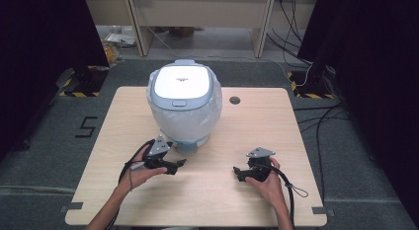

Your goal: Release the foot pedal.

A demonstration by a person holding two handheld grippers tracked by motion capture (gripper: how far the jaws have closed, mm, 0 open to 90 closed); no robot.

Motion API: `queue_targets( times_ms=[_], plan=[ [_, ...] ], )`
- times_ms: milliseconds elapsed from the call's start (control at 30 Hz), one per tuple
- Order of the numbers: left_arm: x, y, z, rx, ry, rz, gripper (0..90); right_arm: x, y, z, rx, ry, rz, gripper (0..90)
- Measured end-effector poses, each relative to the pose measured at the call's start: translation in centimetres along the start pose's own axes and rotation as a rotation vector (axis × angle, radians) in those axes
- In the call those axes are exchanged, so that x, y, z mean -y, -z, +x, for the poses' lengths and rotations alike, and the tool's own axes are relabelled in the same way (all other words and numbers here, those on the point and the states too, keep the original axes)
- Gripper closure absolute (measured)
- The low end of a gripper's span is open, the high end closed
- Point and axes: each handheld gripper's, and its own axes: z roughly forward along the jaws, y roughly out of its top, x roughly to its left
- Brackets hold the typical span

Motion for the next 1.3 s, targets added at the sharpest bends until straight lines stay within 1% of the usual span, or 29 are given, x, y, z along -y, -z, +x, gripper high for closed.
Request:
queue_targets(
  times_ms=[200, 333, 500, 667, 800, 967, 1033, 1067, 1167, 1300],
  plan=[
    [0.8, 1.3, 1.5, -0.035, 0.041, -0.024, 16.4, 0.0, 0.0, 0.0, -0.001, 0.000, 0.001, 10.2],
    [1.8, 2.1, 2.6, -0.066, 0.066, -0.017, 16.3, 0.0, 0.0, 0.0, -0.002, 0.000, 0.001, 10.2],
    [3.7, 2.5, 3.7, -0.097, 0.100, 0.015, 16.2, 0.0, 0.0, 0.0, -0.001, 0.000, 0.001, 10.2],
    [5.6, 2.7, 4.6, -0.123, 0.126, 0.066, 16.1, 0.0, 0.0, 0.0, -0.001, 0.000, 0.001, 10.2],
    [6.7, 3.0, 5.4, -0.142, 0.151, 0.082, 16.0, 0.0, 0.0, 0.0, -0.001, 0.000, 0.001, 10.2],
    [7.6, 3.2, 5.9, -0.152, 0.175, 0.095, 15.9, 0.0, 0.0, 0.0, -0.001, 0.000, 0.001, 10.2],
    [8.0, 3.1, 5.9, -0.152, 0.176, 0.113, 15.8, 0.0, 0.0, 0.0, -0.001, 0.000, 0.001, 10.2],
    [8.1, 3.0, 6.0, -0.150, 0.183, 0.135, 15.9, 0.0, 0.0, 0.0, -0.001, 0.000, 0.001, 10.2],
    [8.1, 3.0, 6.1, -0.140, 0.197, 0.142, 14.6, 0.0, 0.0, 0.0, -0.001, 0.000, 0.001, 10.2],
    [8.2, 3.0, 6.0, -0.138, 0.197, 0.140, 14.2, 0.0, 0.0, 0.0, -0.001, -0.001, 0.001, 10.2]
  ],
)
